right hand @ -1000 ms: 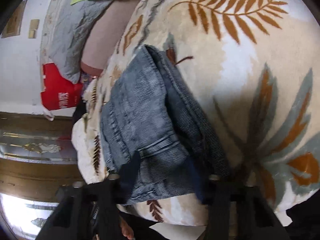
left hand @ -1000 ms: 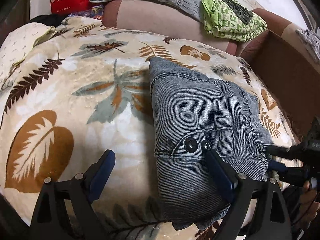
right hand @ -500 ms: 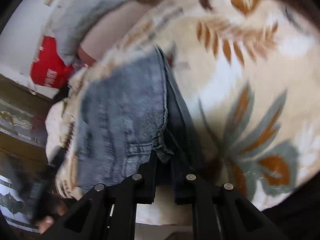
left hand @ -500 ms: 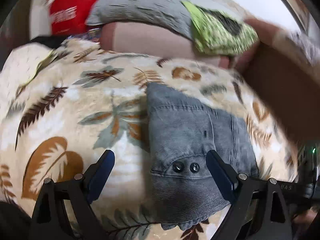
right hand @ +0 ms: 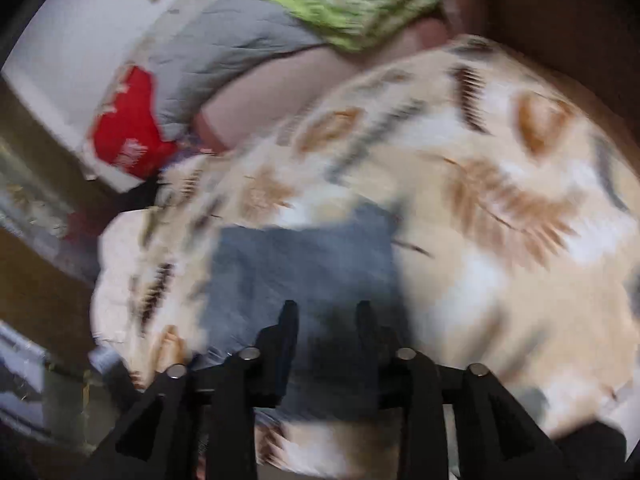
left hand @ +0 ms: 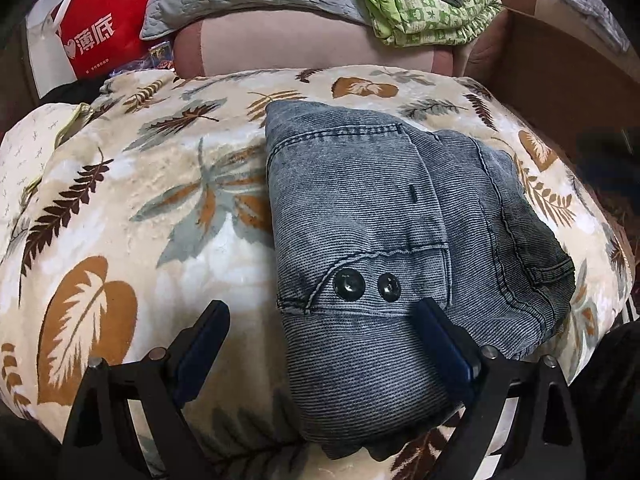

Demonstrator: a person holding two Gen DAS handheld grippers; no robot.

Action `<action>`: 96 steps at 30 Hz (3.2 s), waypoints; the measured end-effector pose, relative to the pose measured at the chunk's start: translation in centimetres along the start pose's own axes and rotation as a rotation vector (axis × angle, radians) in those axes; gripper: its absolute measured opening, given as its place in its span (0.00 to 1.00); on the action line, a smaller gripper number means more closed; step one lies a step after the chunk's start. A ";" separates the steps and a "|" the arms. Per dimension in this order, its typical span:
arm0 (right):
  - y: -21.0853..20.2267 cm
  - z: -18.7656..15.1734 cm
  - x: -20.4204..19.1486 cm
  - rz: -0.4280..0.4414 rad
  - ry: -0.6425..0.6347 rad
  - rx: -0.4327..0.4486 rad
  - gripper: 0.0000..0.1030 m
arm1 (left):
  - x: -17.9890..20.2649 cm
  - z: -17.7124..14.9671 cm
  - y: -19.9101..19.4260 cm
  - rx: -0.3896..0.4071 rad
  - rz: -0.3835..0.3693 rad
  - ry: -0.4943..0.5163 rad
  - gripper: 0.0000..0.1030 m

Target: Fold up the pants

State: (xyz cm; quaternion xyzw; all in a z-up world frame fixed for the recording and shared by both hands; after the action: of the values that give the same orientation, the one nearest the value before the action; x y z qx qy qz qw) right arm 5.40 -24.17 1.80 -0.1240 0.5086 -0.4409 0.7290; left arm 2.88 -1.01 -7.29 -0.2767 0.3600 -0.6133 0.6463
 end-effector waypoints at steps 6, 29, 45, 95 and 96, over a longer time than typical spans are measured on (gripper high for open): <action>8.3 3.1 -0.3 0.193 0.038 -0.153 0.40 | -0.1 -0.1 0.1 0.002 -0.019 -0.005 0.92; 6.9 -2.4 5.6 -0.072 -0.014 -0.175 0.26 | -3.0 1.5 -2.2 0.058 -0.009 -0.124 0.95; 16.9 3.3 -5.5 -0.268 -0.444 -0.317 0.67 | -1.9 -0.4 1.2 -0.031 -0.022 -0.048 0.96; 19.2 4.3 -13.5 -0.302 -0.579 -0.428 0.85 | -2.5 -0.7 1.5 -0.045 -0.086 -0.089 0.97; 20.9 4.0 -14.1 -0.292 -0.592 -0.460 0.85 | -2.5 -0.7 1.5 -0.045 -0.088 -0.088 0.97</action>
State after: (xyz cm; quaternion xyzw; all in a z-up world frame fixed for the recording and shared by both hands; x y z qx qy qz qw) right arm 18.26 -2.29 -0.66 -0.4768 0.3390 -0.3598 0.7268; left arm 3.20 1.64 -8.58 -0.3332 0.3324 -0.6200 0.6277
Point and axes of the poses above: each gripper's, at about its wrist camera, not at the fingertips, and y roughly the way its jaws point, x to its right, z to its top, the point moved 4 cm from there along y, roughly the way its jaws point, and after that the axes turned 12 degrees about z, right-handed, at the moved point
